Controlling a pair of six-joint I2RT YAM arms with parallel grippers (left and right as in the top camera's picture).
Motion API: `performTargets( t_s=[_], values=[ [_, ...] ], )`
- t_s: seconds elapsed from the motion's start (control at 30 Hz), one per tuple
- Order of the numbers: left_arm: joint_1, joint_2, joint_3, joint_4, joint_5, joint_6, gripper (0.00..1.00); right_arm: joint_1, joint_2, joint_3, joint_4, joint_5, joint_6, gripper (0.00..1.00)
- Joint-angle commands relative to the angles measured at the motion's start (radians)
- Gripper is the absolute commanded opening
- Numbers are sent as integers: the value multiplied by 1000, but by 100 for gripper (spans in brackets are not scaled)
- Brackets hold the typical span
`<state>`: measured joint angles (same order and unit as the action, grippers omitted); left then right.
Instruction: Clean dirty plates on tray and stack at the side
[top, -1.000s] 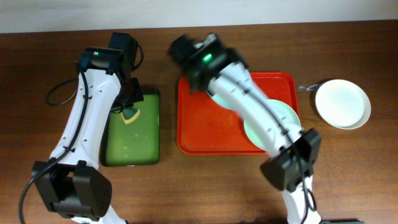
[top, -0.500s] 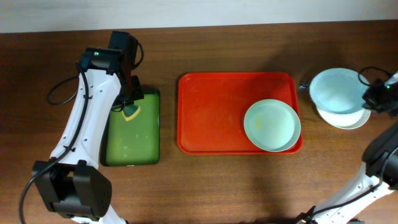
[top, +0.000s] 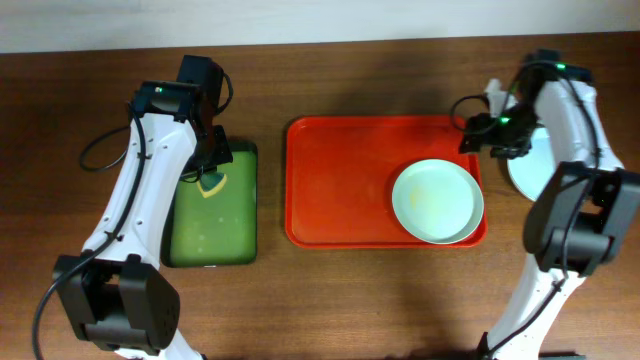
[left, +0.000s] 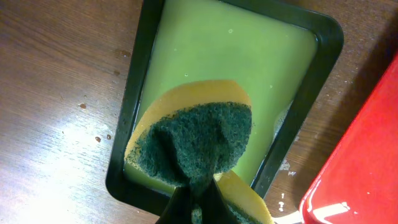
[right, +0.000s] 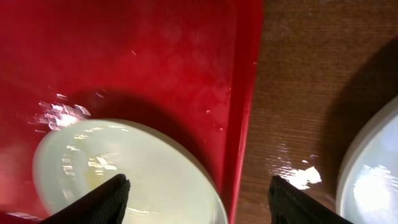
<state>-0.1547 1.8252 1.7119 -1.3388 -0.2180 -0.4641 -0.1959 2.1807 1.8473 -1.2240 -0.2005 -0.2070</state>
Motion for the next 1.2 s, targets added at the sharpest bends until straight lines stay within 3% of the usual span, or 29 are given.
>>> performTargets(
  t_s=[0.0,0.37,0.47,0.53,0.6,0.67,0.77,0.83,0.93,1.07,1.17],
  values=[
    [3,0,-8,2,-14,9,0,86,-12,-12,-3,158,-85,70],
    [3,0,-8,2,-7,9,0,111,-12,-168,-10,172,-151,66],
    [2,0,-8,2,-7,9,0,109,-12,-248,2,173,-128,70],
    [2,0,-8,2,17,10,0,109,-13,-314,38,187,-37,70],
    [2,0,-8,2,19,10,0,109,-13,-315,19,186,24,59],
    [2,0,-8,2,19,10,0,111,-13,-315,3,89,90,37],
    [2,0,-8,3,50,10,0,112,-13,-315,14,-73,97,13],
    [2,0,-8,3,50,10,0,112,-13,-318,31,-81,165,13],
    [2,0,-14,15,105,10,0,127,-13,-319,55,-88,223,4],
    [-64,0,-104,147,352,152,0,252,-13,-324,188,-88,210,4],
    [-175,0,-180,261,376,152,0,396,-13,-323,253,-94,51,8]
  ],
)
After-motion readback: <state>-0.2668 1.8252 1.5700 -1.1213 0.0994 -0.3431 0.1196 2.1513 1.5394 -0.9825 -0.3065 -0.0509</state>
